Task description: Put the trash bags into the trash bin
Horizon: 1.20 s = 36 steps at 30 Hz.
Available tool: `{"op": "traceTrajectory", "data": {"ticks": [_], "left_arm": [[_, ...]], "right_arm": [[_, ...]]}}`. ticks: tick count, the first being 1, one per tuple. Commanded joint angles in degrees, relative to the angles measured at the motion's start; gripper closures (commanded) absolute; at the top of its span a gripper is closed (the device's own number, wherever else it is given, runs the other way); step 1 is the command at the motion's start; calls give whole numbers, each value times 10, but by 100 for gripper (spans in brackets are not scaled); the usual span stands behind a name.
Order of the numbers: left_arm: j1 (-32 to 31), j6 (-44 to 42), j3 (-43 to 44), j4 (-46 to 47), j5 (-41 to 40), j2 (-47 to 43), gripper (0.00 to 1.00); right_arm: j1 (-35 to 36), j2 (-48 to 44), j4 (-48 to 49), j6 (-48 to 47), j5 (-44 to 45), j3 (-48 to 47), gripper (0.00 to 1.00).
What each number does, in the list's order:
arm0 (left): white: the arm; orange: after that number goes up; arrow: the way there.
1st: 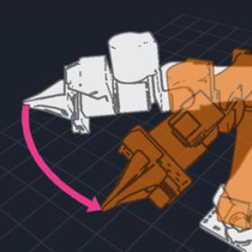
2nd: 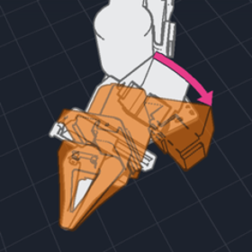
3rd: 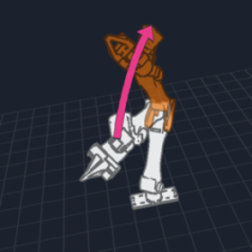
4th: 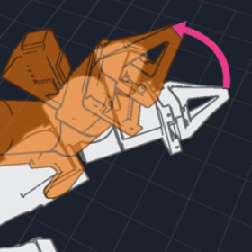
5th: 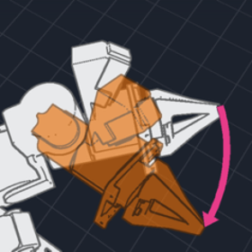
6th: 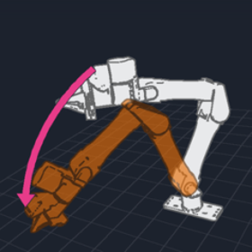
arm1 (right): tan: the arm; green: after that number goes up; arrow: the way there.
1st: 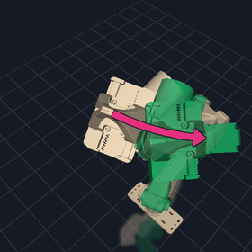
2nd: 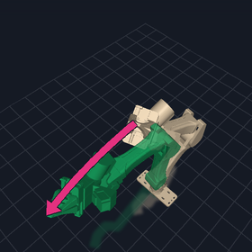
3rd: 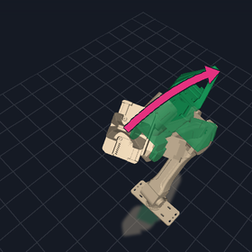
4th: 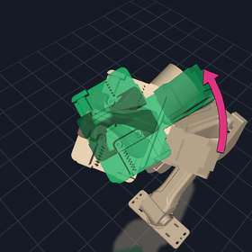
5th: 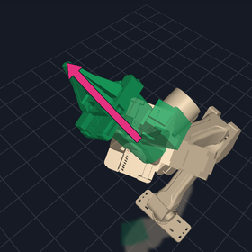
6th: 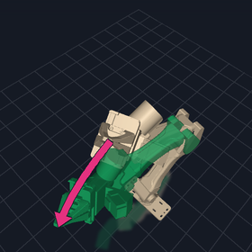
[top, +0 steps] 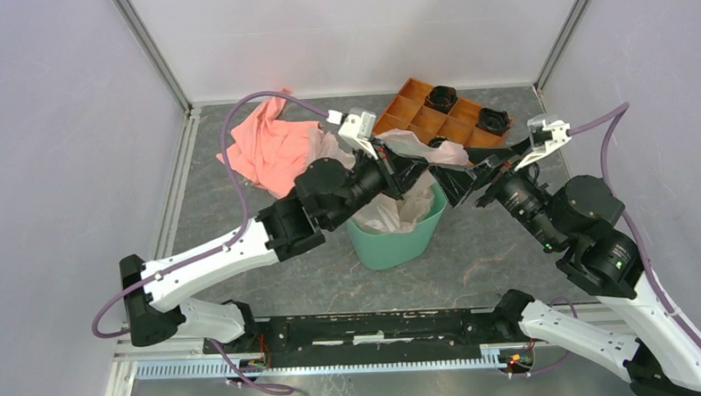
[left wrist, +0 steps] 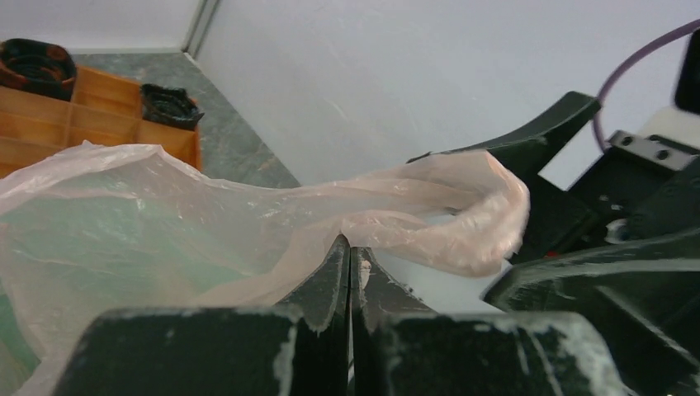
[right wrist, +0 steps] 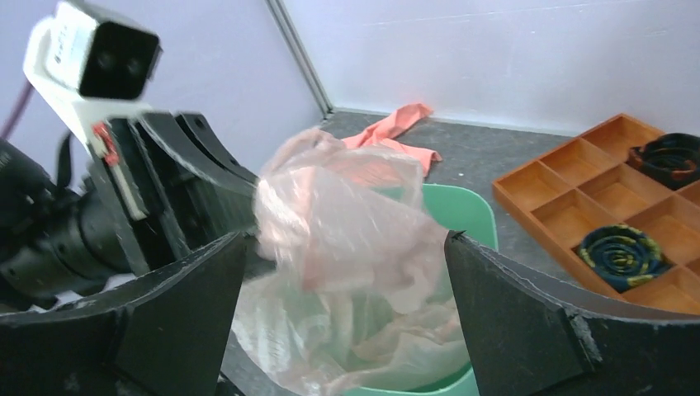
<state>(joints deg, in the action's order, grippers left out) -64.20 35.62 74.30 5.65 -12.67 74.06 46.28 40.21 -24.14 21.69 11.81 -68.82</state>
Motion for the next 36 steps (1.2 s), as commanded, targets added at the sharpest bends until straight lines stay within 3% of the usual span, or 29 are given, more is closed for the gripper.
{"op": "traceTrajectory", "data": {"ticks": [1,7,14,16,17,18,20,21,25,30,33,36], "left_arm": [[-20,-48,23,41,-92,23,98],[-28,-61,26,56,-105,34,98],[-28,-66,25,24,-116,14,98],[-28,-67,35,7,-117,14,96],[-28,-67,50,-16,-111,17,91],[-28,-67,65,-41,-102,19,79],[-28,-63,86,-111,-86,7,45],[-27,-60,88,-140,-88,-7,34],[-20,-47,83,-284,-133,-83,9],[44,39,34,-423,-164,-185,3],[100,86,-15,-474,-168,-233,0],[129,109,-63,-488,-179,-271,0]], "right_arm": [[1,-7,66,103,10,13,2],[0,4,106,169,119,50,3],[1,45,161,147,147,62,59],[0,49,193,114,127,82,84],[0,49,206,78,113,88,94],[0,48,218,43,105,93,99],[0,33,237,-82,77,106,100],[1,23,254,-128,57,118,100],[0,-6,180,-254,-51,125,100],[0,-60,107,-314,-148,162,100],[0,-87,84,-313,-141,189,100],[0,-101,62,-301,-74,194,100]]}}
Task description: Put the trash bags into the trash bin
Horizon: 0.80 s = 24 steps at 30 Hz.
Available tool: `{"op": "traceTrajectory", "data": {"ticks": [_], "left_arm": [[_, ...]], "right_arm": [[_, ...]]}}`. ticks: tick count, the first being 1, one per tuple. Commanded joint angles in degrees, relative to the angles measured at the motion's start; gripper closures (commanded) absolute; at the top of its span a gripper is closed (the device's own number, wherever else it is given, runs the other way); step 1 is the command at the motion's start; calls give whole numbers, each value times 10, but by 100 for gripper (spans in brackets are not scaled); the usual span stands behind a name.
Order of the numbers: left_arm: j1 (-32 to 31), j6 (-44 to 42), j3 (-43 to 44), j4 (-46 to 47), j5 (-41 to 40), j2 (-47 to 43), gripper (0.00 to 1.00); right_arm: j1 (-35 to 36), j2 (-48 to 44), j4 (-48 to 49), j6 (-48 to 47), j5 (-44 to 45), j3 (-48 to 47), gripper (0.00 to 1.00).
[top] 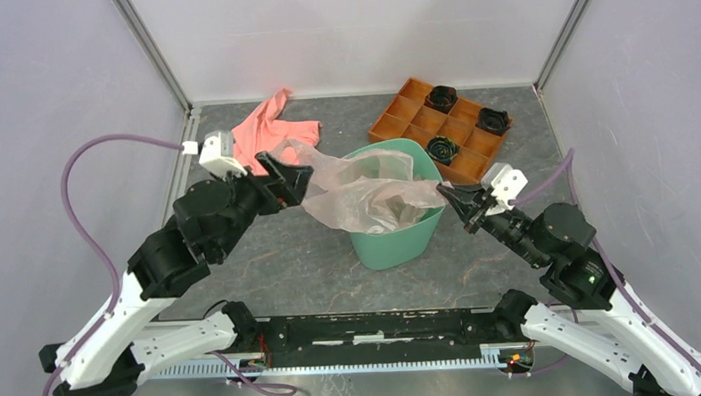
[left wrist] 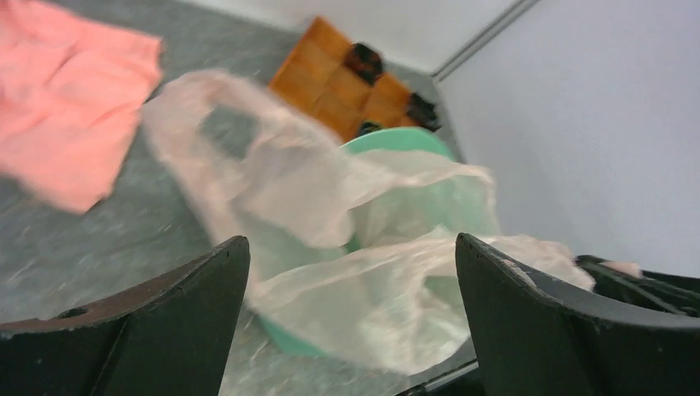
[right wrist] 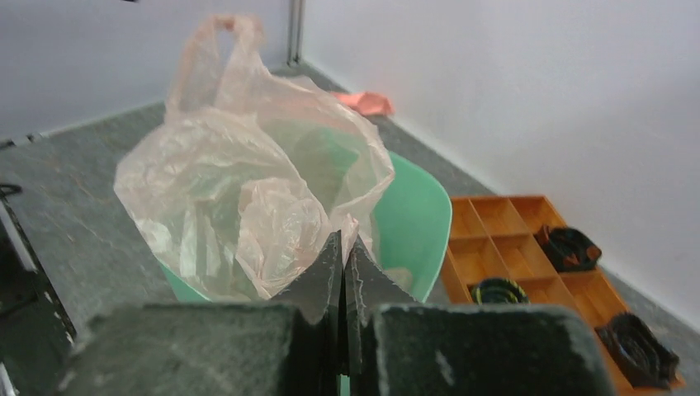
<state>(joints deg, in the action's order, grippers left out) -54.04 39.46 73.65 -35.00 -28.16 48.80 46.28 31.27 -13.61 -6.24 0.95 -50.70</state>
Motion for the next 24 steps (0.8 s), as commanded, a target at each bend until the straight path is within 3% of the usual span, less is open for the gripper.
{"op": "traceTrajectory", "data": {"ticks": [1,7,9,15,20,23,24], "left_arm": [[28,74,-71,-80,-37,-32,0],[31,80,-118,-34,-43,-22,1],[32,83,-131,-14,-33,-10,6],[39,75,-172,82,-13,-6,41],[47,37,-152,135,10,21,78],[47,29,-152,170,38,22,96],[48,32,-157,187,48,20,98]], "right_arm": [[0,-14,-47,-21,58,13,100],[0,-15,-64,-42,128,-10,100],[0,-16,-75,-47,128,-17,100],[0,-33,-109,-62,188,-19,100],[0,-65,-120,-67,267,-9,99],[0,-73,-96,-70,412,23,99],[0,-71,-81,-70,456,39,99]]}}
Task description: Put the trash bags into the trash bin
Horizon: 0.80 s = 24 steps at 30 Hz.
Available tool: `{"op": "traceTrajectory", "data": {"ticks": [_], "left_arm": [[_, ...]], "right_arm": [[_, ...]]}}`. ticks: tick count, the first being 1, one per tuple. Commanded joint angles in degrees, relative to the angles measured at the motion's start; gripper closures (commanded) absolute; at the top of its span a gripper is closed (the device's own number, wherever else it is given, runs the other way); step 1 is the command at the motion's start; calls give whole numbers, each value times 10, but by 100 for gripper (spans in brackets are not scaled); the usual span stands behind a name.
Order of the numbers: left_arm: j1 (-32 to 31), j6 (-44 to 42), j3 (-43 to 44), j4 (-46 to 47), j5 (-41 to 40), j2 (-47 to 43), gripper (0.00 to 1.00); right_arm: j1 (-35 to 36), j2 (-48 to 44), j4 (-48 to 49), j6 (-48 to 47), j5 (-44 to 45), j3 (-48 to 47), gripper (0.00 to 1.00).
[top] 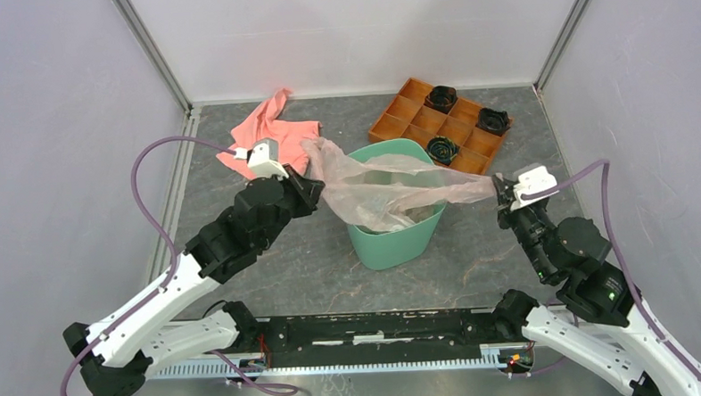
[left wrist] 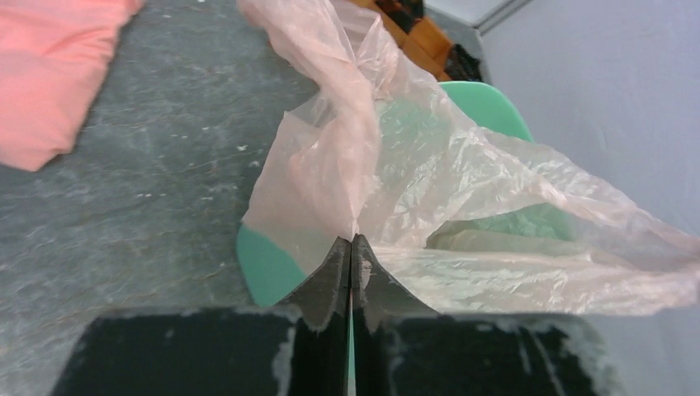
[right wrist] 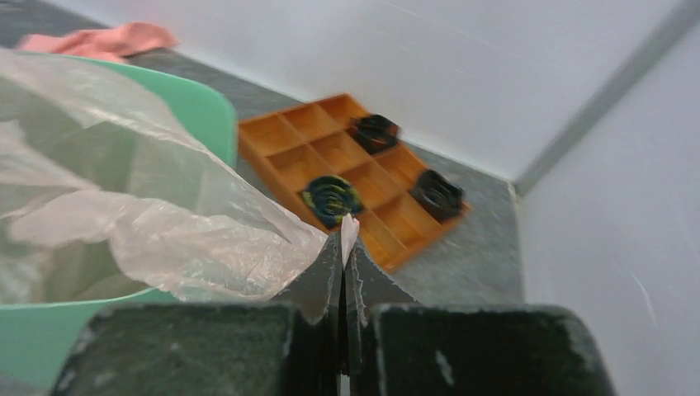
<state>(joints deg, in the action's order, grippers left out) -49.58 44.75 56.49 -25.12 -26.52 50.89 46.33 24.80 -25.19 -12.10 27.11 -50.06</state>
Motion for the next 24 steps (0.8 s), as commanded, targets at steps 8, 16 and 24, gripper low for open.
{"op": "traceTrajectory", "data": {"ticks": [8,16,24], "left_arm": [[3,25,-44,176,112,-55,98],[3,37,-57,156,149,-101,98],[3,36,-63,145,132,-121,98]], "right_arm": [[-1,62,35,-2,162,-10,64],[0,144,-205,20,-73,-277,13],[0,221,-155,-15,-261,-307,8]]}}
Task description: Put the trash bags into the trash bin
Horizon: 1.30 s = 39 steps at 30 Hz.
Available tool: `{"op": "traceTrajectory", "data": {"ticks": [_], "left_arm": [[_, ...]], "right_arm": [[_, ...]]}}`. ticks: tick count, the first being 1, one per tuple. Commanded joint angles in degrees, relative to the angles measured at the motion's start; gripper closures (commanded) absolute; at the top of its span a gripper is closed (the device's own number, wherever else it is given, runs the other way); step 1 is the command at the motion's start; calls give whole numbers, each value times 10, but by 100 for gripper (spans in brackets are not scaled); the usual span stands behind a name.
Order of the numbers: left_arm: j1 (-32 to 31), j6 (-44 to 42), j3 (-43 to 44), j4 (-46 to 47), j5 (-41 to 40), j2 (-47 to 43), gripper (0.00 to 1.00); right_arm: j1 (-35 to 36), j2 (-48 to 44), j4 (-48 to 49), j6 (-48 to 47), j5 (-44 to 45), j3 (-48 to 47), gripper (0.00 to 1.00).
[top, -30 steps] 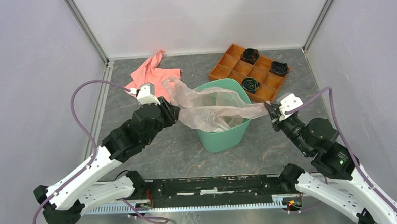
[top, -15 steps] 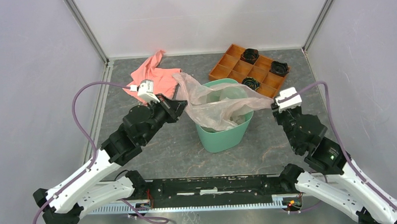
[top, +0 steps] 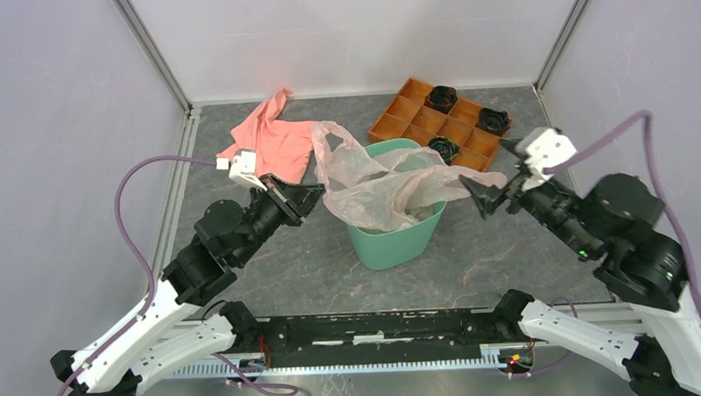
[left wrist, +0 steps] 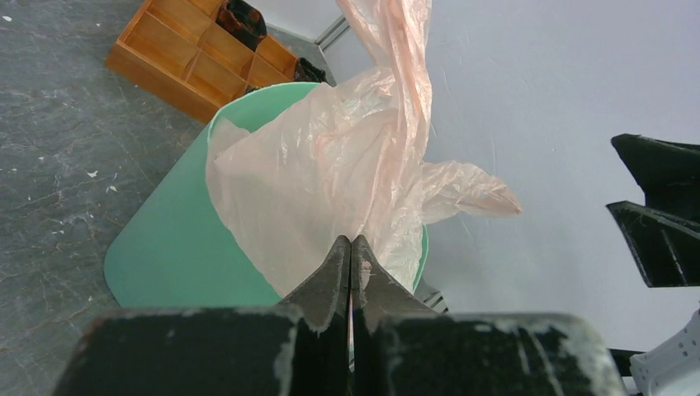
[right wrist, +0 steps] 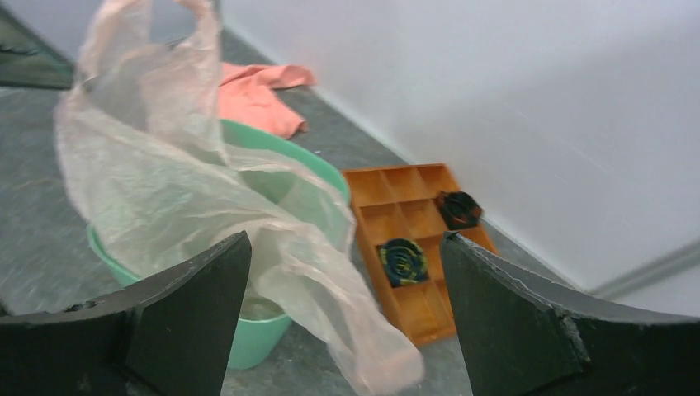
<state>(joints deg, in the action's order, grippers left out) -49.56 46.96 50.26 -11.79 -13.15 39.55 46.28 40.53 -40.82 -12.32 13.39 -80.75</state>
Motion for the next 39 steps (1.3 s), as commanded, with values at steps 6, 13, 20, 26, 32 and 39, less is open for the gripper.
{"op": "traceTrajectory", "data": {"ticks": [6,13,20,26,32,39], "left_arm": [[3,10,0,1,-9,-14,98],[3,14,-2,0,-9,-16,98],[3,56,-21,-12,-33,-32,98],[3,113,-78,-4,-38,-73,98],[3,142,-110,-12,-33,-111,98],[3,164,-146,-44,-32,-141,98]], "right_arm": [[0,134,9,34,-39,-3,16],[0,176,-27,25,-32,20,24],[0,128,18,0,-76,90,96],[0,30,21,-3,-223,177,99],[0,-49,29,25,-306,238,99],[0,-60,22,78,-334,311,99]]}}
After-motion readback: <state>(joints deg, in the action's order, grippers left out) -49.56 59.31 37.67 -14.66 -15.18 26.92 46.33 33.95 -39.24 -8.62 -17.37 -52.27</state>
